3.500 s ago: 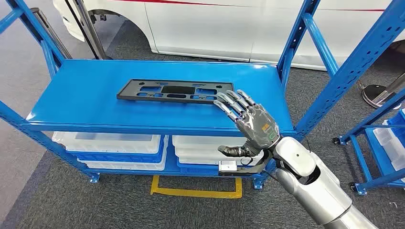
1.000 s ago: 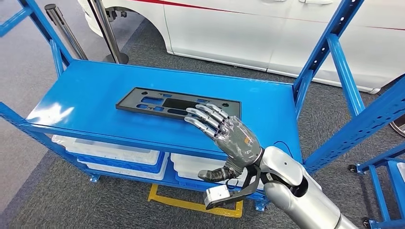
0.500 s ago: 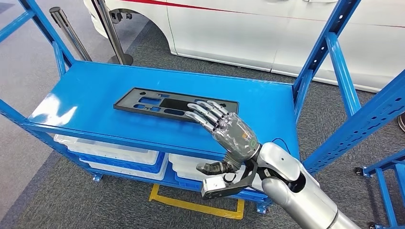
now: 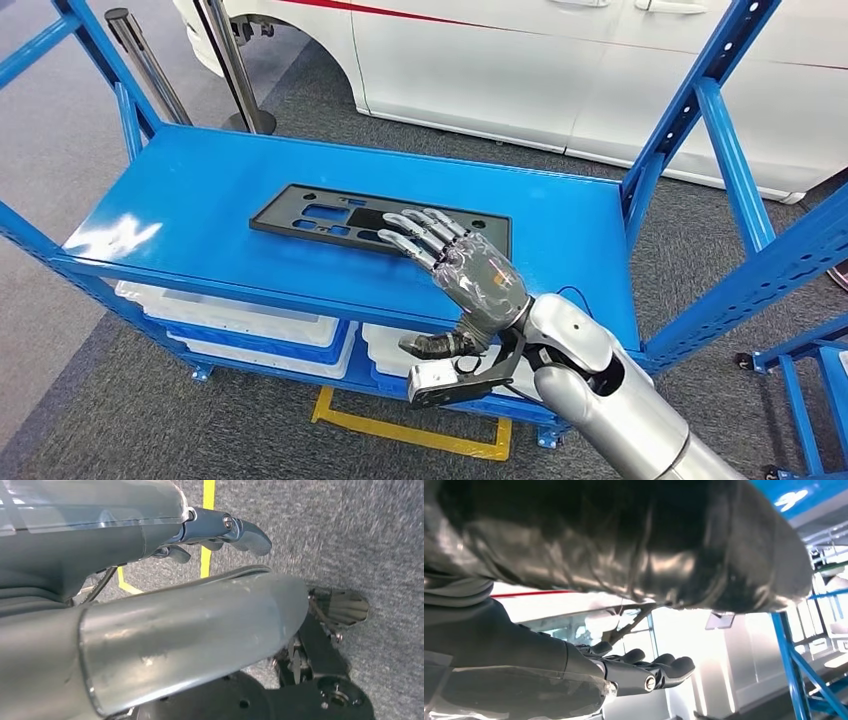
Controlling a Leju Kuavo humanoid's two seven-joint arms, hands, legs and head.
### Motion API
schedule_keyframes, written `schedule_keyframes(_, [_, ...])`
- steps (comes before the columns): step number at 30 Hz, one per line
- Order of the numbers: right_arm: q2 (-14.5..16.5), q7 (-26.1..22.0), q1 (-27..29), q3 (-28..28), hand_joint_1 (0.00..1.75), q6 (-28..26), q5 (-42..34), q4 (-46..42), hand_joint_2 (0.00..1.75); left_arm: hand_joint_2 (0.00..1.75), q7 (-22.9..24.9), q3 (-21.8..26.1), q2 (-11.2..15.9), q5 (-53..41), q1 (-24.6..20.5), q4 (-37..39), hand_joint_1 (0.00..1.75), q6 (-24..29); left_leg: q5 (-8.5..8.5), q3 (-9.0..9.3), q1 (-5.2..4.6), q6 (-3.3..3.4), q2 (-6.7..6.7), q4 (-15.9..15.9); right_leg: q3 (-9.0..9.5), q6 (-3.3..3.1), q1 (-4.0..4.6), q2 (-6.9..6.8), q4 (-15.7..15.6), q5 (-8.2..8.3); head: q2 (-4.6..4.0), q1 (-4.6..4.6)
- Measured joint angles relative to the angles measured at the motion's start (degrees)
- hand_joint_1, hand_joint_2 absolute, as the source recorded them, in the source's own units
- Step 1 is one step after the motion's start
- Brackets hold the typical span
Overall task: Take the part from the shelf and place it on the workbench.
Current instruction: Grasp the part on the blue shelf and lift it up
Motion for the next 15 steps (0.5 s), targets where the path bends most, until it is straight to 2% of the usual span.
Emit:
schedule_keyframes(1, [0.0,0.0,0.1,0.0,0.00,0.0,0.0,0.1,0.00,0.00,0.0,0.0,0.0,0.0,0.0,0.0,0.00,0.0,-0.15,0.05,-0.02,-0.04,-0.04,0.1,-0.45,0.03,-0.02,-0.01,0.4,0.70,0.00,0.00])
schedule_keyframes(2, [0.0,0.0,0.1,0.0,0.00,0.0,0.0,0.3,0.00,0.00,0.0,0.0,0.0,0.0,0.0,0.0,0.00,0.0,-0.34,0.15,-0.02,-0.13,-0.11,0.3,0.20,0.00,-0.06,-0.01,-1.4,2.36,0.00,0.00])
schedule_keyframes(3, [0.1,0.0,0.0,0.0,0.00,0.0,0.0,0.3,0.00,0.00,0.0,0.0,0.0,-0.1,0.0,0.0,0.00,0.0,-0.63,0.29,-0.02,-0.26,-0.19,0.6,1.94,-0.09,-0.11,-0.01,-5.1,4.70,0.00,0.00])
schedule_keyframes(5, [0.1,0.0,-0.1,0.0,0.00,0.0,0.0,0.4,0.00,0.00,0.0,0.0,0.0,-0.1,0.0,0.0,0.00,0.0,-1.24,0.35,-0.08,-0.69,-0.33,1.2,5.27,-0.56,-0.06,0.13,-12.0,7.39,0.00,-0.01])
schedule_keyframes(6, [0.2,0.0,-0.1,0.0,0.00,0.0,0.0,0.4,0.00,0.00,0.0,0.1,0.0,-0.1,0.0,0.0,0.00,0.0,-1.49,0.29,-0.14,-0.96,-0.38,1.4,6.17,-0.84,0.04,0.20,-14.0,7.79,0.00,-0.02])
schedule_keyframes(8, [0.3,0.0,-0.1,0.0,0.00,0.0,0.0,0.5,0.00,0.00,0.0,0.1,0.0,-0.1,-0.1,0.0,0.00,0.0,-1.76,0.24,-0.26,-1.54,-0.43,1.5,6.35,-1.42,0.26,0.24,-14.5,7.48,0.00,-0.03])
schedule_keyframes(10, [0.5,0.0,-0.2,0.0,0.00,0.0,0.0,0.5,0.00,0.00,0.0,0.1,-0.1,-0.1,-0.1,0.0,0.00,0.0,-2.26,0.33,-0.25,-2.14,-0.23,1.7,6.82,-2.06,-0.01,0.12,-14.9,7.41,0.00,-0.04])
schedule_keyframes(11, [0.6,0.0,-0.2,0.0,0.00,0.0,0.0,0.5,0.00,0.00,0.0,0.1,-0.1,-0.1,-0.1,0.0,0.00,0.0,-3.05,-0.16,-0.21,-2.49,0.05,3.0,7.18,-2.40,-0.18,-0.01,-15.1,7.35,0.00,-0.07])
schedule_keyframes(12, [0.7,0.0,-0.2,0.0,0.00,0.0,0.1,0.6,0.00,0.00,0.0,0.1,-0.1,-0.1,-0.1,0.0,0.00,0.0,-4.26,-1.28,-0.11,-2.83,0.37,5.3,7.56,-2.70,-0.33,-0.18,-15.3,7.25,0.00,-0.10])
schedule_keyframes(14, [0.8,0.0,-0.2,0.0,0.00,0.0,0.1,0.6,0.00,0.00,0.0,0.1,-0.2,-0.1,-0.2,0.0,0.00,-0.1,-7.29,-5.45,0.18,-3.45,0.93,13.0,8.07,-3.01,-0.32,-0.48,-15.4,6.80,0.00,-0.14])
schedule_keyframes(15, [0.8,0.0,-0.1,0.0,0.00,0.0,0.1,0.7,0.00,0.00,0.0,0.1,-0.2,-0.1,-0.1,0.0,0.00,0.0,-8.01,-7.49,0.32,-3.66,1.05,16.2,8.30,-3.03,-0.31,-0.57,-15.4,6.55,0.00,-0.13])
